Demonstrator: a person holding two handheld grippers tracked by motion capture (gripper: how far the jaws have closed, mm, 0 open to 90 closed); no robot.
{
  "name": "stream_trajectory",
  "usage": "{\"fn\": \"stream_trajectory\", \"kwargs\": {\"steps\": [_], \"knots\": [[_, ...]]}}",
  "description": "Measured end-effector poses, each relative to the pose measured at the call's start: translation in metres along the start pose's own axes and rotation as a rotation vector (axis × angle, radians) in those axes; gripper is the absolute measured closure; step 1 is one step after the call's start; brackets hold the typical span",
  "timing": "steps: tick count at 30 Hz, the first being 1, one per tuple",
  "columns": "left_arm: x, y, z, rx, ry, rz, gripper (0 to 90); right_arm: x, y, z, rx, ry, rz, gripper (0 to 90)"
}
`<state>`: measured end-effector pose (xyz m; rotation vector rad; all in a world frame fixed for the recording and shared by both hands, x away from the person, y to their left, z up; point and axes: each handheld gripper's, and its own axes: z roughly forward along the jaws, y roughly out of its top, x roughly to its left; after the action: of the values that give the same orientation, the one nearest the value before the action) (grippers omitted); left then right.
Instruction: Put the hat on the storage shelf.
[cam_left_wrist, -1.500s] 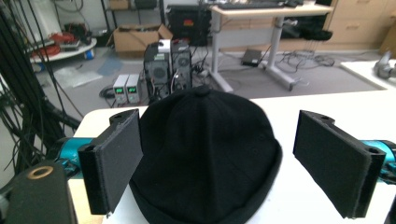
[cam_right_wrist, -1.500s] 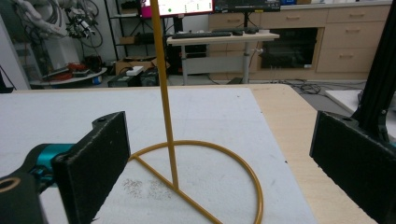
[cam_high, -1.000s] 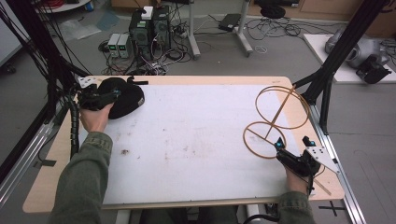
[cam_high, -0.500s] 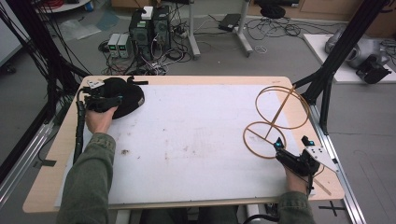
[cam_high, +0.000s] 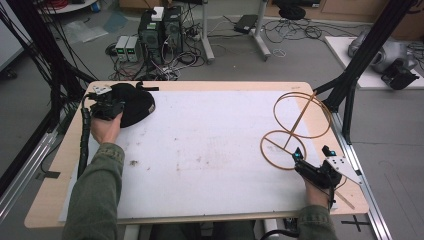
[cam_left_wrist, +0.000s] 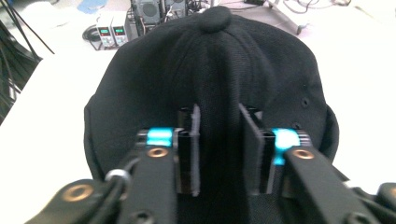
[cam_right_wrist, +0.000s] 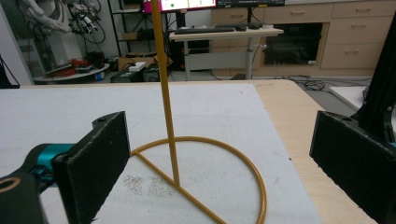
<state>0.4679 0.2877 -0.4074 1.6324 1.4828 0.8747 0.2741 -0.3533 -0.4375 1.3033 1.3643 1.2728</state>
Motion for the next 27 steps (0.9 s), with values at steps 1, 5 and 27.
{"fn": "stream_trajectory", "kwargs": {"steps": [1,5,27], "knots": [[-0.001,0.000,0.000,0.002,-0.001,0.007,79.7,0.000,0.000,0.000,-0.001,0.000,-0.001,4.1],[-0.004,0.001,-0.002,-0.009,-0.006,0.026,84.7,-0.001,0.000,-0.001,0.004,0.000,-0.004,4.1],[-0.011,0.018,-0.058,-0.175,-0.075,0.057,85.4,0.000,0.001,0.001,-0.006,0.008,0.001,4.1]]}}
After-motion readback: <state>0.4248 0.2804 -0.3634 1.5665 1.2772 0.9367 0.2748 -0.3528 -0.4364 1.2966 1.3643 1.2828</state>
